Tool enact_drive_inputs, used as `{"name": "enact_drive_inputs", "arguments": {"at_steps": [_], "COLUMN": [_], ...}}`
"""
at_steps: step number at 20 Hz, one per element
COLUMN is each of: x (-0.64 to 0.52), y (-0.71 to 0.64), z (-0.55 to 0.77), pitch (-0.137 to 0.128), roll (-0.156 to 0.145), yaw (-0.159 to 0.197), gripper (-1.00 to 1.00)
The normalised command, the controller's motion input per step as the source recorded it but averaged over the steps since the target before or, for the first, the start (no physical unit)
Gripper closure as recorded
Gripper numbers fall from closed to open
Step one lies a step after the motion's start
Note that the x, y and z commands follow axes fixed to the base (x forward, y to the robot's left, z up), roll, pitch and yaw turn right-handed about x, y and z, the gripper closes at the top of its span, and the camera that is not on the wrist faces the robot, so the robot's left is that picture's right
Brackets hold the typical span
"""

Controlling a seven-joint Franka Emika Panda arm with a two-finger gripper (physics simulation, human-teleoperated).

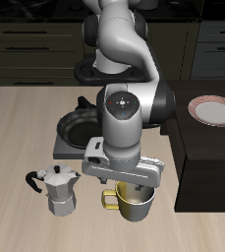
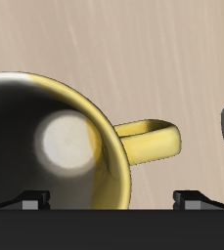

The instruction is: Place the mug on the plate

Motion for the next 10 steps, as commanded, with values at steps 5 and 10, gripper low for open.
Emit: {"name": "enact_drive_inputs", "arguments": {"at_steps": [5,10], "x": [0.00,-0.08], "y": [0.02,0.14], "z": [-0.37,-0.17], "pitch": [0.050,0.021], "roll": [0.040,0.055], "yaw": [-0.026,-0.045], "gripper": [1.00,1.00]}}
